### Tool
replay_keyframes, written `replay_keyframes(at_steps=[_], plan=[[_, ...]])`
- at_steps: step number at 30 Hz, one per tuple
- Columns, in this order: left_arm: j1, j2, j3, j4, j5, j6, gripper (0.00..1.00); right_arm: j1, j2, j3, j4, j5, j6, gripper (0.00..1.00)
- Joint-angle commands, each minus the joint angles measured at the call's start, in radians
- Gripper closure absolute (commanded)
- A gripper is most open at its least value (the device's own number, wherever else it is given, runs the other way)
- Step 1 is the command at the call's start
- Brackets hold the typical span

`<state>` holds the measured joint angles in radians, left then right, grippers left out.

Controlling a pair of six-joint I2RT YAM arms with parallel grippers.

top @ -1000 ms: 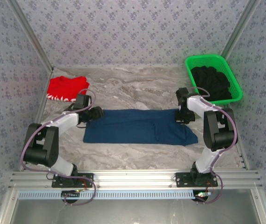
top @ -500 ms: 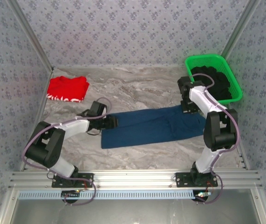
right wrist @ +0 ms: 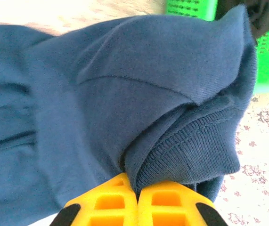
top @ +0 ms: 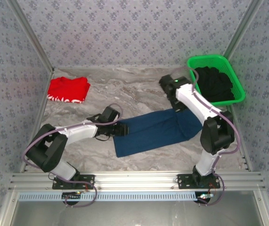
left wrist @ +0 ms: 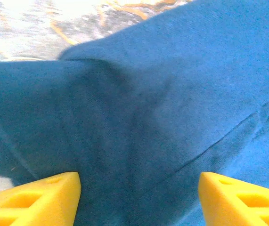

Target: Fold the inside-out t-shirt

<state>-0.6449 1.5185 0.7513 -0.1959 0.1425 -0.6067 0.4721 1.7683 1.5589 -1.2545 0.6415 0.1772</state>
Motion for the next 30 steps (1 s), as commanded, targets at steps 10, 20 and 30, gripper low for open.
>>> replay_keyframes(at_steps=[10, 20, 30], plan=[[0.215, -0.154, -0.075, -0.067, -0.09, 0.059, 0.33, 0.463, 0.28, 0.29, -0.175, -0.17, 0.259, 1.0], [0.229, -0.112, -0.102, -0.025, -0.06, 0.073, 0.34, 0.496, 0.296, 0.24, -0.056, -0.306, 0.25, 1.0], [0.237, -0.035, -0.121, 0.066, 0.017, 0.042, 0.49, 0.472, 0.171, 0.193, 0.011, -0.362, 0.255, 1.0]])
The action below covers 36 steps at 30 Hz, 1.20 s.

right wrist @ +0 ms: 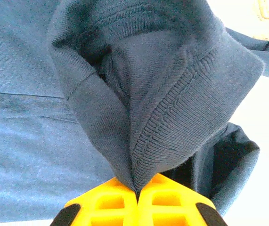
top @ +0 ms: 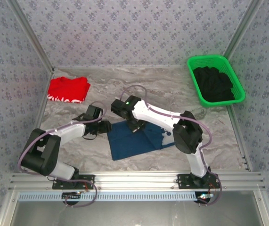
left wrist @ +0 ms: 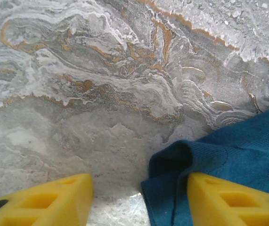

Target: Fold the inside-out t-shirt

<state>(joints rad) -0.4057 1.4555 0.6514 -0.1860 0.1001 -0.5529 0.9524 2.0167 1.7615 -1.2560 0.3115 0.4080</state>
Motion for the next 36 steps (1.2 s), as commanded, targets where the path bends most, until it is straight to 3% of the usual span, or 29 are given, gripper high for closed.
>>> replay_keyframes(at_steps=[1, 13, 36], plan=[[-0.002, 0.029, -0.026, 0.063, 0.062, -0.014, 0.51, -0.008, -0.09, -0.013, 0.02, -0.039, 0.026, 1.0], [-0.002, 0.046, -0.064, 0.117, 0.094, -0.023, 0.66, 0.011, -0.124, 0.014, 0.041, -0.081, 0.037, 1.0], [-0.002, 0.048, -0.076, 0.131, 0.093, -0.019, 0.67, 0.072, -0.071, 0.073, 0.111, -0.219, 0.054, 1.0]])
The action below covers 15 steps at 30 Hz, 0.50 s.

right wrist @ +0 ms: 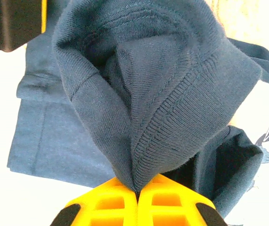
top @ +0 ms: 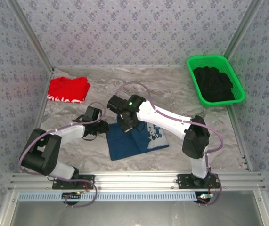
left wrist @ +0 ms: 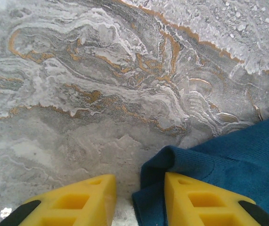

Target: Fold the inside-out t-shirt

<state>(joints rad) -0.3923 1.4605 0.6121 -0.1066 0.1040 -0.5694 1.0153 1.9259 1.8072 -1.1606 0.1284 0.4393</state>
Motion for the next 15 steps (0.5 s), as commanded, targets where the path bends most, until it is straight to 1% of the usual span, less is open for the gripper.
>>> replay_keyframes(at_steps=[1, 5, 8, 11, 15], plan=[[-0.015, 0.04, -0.037, 0.05, 0.087, -0.002, 0.67, 0.008, 0.023, 0.027, 0.02, -0.04, 0.023, 1.0], [-0.016, 0.035, -0.037, 0.048, 0.084, -0.003, 0.66, 0.008, 0.043, 0.012, 0.036, -0.068, 0.025, 1.0], [-0.016, 0.03, -0.035, 0.044, 0.077, -0.004, 0.64, -0.001, 0.061, -0.013, 0.08, -0.084, 0.032, 1.0], [-0.016, 0.019, -0.035, 0.038, 0.061, -0.011, 0.59, -0.01, 0.074, -0.049, 0.155, -0.115, 0.052, 1.0], [-0.01, -0.025, -0.039, 0.016, 0.013, -0.026, 0.51, -0.024, 0.069, -0.116, 0.296, -0.178, 0.08, 0.93]])
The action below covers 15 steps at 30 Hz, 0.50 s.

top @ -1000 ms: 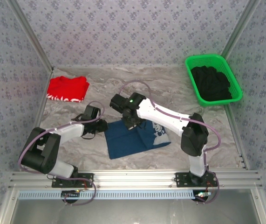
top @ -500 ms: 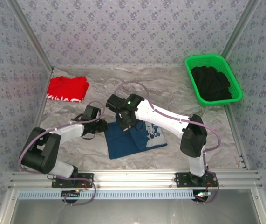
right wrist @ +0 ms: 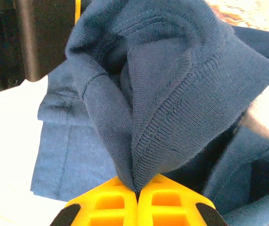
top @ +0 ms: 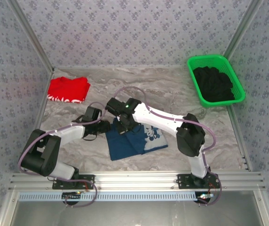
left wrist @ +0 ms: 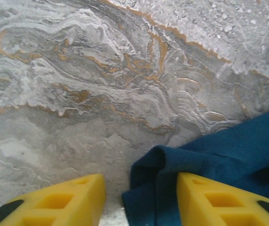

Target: Fold the inside-out t-shirt

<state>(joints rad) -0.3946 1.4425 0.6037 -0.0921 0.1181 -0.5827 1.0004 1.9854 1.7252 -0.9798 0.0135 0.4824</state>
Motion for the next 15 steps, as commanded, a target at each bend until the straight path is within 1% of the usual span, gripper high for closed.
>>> replay_keyframes(at_steps=[1, 2, 5, 7, 8, 9, 10, 12, 13, 15], plan=[[-0.004, -0.022, -0.034, -0.005, -0.015, -0.016, 0.48, -0.011, 0.005, -0.053, 0.163, -0.085, 0.05, 0.9], [0.001, -0.036, -0.035, -0.012, -0.029, -0.02, 0.46, -0.009, 0.003, -0.066, 0.203, -0.105, 0.059, 0.87], [0.038, -0.083, -0.048, -0.034, -0.062, -0.033, 0.4, -0.002, -0.02, -0.106, 0.306, -0.178, 0.075, 0.73], [0.068, -0.122, -0.06, -0.046, -0.064, -0.042, 0.38, -0.001, -0.066, -0.139, 0.325, -0.205, 0.063, 0.64], [0.08, -0.148, -0.065, -0.057, -0.061, -0.047, 0.37, 0.0, -0.102, -0.164, 0.333, -0.208, 0.047, 0.57], [0.087, -0.174, -0.068, -0.066, -0.052, -0.048, 0.37, 0.0, -0.138, -0.187, 0.329, -0.21, 0.028, 0.54], [0.089, -0.21, -0.071, -0.074, -0.041, -0.053, 0.36, -0.002, -0.182, -0.224, 0.317, -0.211, 0.02, 0.52], [0.088, -0.277, -0.077, -0.066, 0.032, -0.063, 0.35, -0.02, -0.27, -0.301, 0.315, -0.189, 0.001, 0.49], [0.086, -0.305, -0.081, -0.055, 0.079, -0.078, 0.34, -0.037, -0.311, -0.354, 0.315, -0.17, -0.007, 0.47], [0.072, -0.335, -0.082, -0.036, 0.129, -0.1, 0.31, -0.078, -0.371, -0.435, 0.338, -0.158, -0.013, 0.41]])
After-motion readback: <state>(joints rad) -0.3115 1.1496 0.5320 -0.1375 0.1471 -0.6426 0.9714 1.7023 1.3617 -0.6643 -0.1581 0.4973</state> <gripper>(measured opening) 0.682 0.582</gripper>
